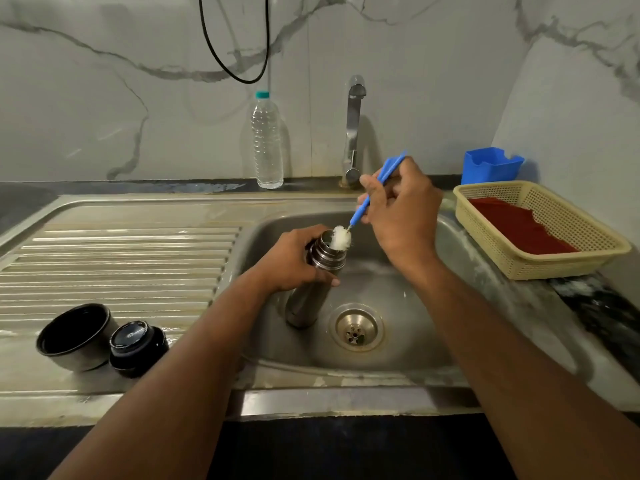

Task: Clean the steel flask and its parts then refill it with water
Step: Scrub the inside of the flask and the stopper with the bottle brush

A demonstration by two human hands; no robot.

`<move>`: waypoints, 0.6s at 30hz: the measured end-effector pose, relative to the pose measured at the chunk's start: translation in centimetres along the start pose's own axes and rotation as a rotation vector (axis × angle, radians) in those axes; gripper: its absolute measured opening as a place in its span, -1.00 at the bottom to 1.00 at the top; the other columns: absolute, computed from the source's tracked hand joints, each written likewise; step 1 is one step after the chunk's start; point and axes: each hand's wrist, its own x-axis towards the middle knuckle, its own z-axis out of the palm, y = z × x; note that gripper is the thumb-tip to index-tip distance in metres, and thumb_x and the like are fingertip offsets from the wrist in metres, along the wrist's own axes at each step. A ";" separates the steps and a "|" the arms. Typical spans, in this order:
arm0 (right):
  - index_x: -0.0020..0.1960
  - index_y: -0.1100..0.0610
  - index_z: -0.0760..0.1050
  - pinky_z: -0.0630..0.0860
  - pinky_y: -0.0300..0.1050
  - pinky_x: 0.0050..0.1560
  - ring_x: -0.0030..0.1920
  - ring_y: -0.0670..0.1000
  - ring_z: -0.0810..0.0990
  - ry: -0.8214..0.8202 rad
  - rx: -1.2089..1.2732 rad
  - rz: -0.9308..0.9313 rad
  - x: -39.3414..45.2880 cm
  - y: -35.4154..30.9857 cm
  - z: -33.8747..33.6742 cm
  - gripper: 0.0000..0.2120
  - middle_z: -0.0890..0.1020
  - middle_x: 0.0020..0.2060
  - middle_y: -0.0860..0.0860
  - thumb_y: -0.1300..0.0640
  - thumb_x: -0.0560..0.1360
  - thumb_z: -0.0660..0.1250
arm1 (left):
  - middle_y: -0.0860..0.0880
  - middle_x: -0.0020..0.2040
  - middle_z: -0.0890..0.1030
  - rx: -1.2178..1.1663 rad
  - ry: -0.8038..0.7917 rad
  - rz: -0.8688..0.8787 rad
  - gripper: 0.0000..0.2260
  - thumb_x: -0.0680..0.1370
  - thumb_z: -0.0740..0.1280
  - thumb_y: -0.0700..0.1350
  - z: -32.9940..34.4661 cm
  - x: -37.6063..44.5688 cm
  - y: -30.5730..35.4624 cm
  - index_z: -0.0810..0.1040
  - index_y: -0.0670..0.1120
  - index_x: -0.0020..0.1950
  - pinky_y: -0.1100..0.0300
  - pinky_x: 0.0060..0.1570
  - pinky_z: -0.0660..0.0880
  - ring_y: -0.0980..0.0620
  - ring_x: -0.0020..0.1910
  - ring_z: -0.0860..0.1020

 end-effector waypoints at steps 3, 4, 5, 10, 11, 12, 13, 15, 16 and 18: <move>-0.01 0.16 0.55 0.72 0.07 -0.21 -0.24 -0.05 0.74 -0.117 -0.007 0.018 -1.4 -0.3 0.9 -0.83 0.71 -0.24 0.00 0.10 0.57 0.49 | 0.09 0.01 0.70 0.018 0.010 -0.009 -0.46 0.24 0.74 -0.02 0.2 0.0 -0.2 0.62 0.01 0.14 0.05 0.13 0.60 0.15 0.03 0.65; -0.01 0.17 0.56 0.72 0.06 -0.21 -0.25 -0.06 0.74 -0.098 0.014 -0.018 -1.5 -0.6 0.8 -0.85 0.71 -0.25 0.00 0.12 0.57 0.49 | 0.08 0.04 0.70 0.006 0.014 -0.016 -0.42 0.24 0.74 -0.01 0.2 0.0 -0.3 0.62 0.00 0.18 0.03 0.16 0.60 0.13 0.06 0.66; 0.00 0.18 0.56 0.72 0.03 -0.23 -0.26 -0.07 0.74 -0.047 0.046 -0.058 -1.3 -1.2 0.6 -0.87 0.71 -0.25 -0.01 0.13 0.59 0.47 | 0.07 0.09 0.71 -0.005 0.015 -0.019 -0.37 0.24 0.74 -0.01 0.1 -0.1 -0.4 0.62 -0.01 0.25 0.02 0.21 0.59 0.11 0.11 0.66; 0.06 0.21 0.56 0.69 -0.12 -0.30 -0.29 -0.11 0.72 -0.026 0.108 -0.077 -1.6 -2.4 0.3 -0.89 0.70 -0.24 -0.02 0.16 0.63 0.41 | 0.07 0.18 0.69 -0.003 -0.018 -0.014 -0.26 0.25 0.74 -0.08 0.4 -0.1 0.0 0.58 -0.03 0.38 0.06 0.31 0.55 0.14 0.20 0.63; 0.05 0.19 0.56 0.71 -0.09 -0.27 -0.27 -0.12 0.72 -0.124 0.075 -0.057 -2.3 -2.1 0.8 -0.90 0.70 -0.24 -0.02 0.17 0.62 0.42 | 0.06 0.18 0.70 -0.008 -0.018 -0.017 -0.26 0.24 0.74 -0.07 0.3 -0.1 0.0 0.58 -0.04 0.38 0.03 0.31 0.56 0.13 0.19 0.64; 0.04 0.18 0.56 0.71 -0.08 -0.24 -0.25 -0.13 0.72 -0.192 0.055 -0.059 -2.8 -1.9 1.4 -0.91 0.70 -0.23 -0.02 0.17 0.61 0.43 | 0.06 0.17 0.70 -0.019 -0.018 -0.021 -0.24 0.22 0.73 -0.04 0.2 -0.2 -0.2 0.57 -0.03 0.39 -0.01 0.30 0.57 0.13 0.19 0.65; 0.04 0.18 0.56 0.72 -0.07 -0.23 -0.23 -0.13 0.73 -0.199 0.051 -0.082 -2.9 -1.8 1.5 -0.91 0.71 -0.22 -0.02 0.18 0.61 0.43 | 0.06 0.17 0.71 -0.030 -0.016 -0.025 -0.22 0.20 0.72 0.01 0.1 -0.2 -0.3 0.57 -0.02 0.39 -0.03 0.30 0.57 0.12 0.19 0.65; 0.06 0.21 0.58 0.72 -0.07 -0.23 -0.22 -0.12 0.73 -0.079 0.094 -0.127 -2.2 -2.3 1.0 -0.90 0.72 -0.21 -0.02 0.18 0.62 0.43 | 0.07 0.18 0.70 -0.042 -0.007 -0.036 -0.20 0.18 0.69 0.06 0.0 -0.3 -0.5 0.57 -0.01 0.40 -0.03 0.33 0.56 0.11 0.21 0.65; 0.08 0.22 0.58 0.72 -0.07 -0.23 -0.22 -0.11 0.74 -0.002 0.128 -0.140 -1.6 -2.6 0.5 -0.88 0.72 -0.21 -0.01 0.17 0.63 0.41 | 0.07 0.20 0.70 -0.044 -0.004 -0.040 -0.19 0.18 0.69 0.04 0.0 -0.3 -0.6 0.57 -0.01 0.41 -0.03 0.35 0.54 0.11 0.23 0.64; 0.09 0.23 0.56 0.70 -0.08 -0.24 -0.25 -0.10 0.73 0.072 0.152 -0.164 -1.2 -2.8 0.0 -0.87 0.71 -0.23 -0.02 0.15 0.65 0.38 | 0.07 0.23 0.69 -0.042 -0.004 -0.043 -0.19 0.21 0.71 -0.03 0.1 -0.2 -0.5 0.55 -0.01 0.44 -0.01 0.38 0.52 0.12 0.26 0.62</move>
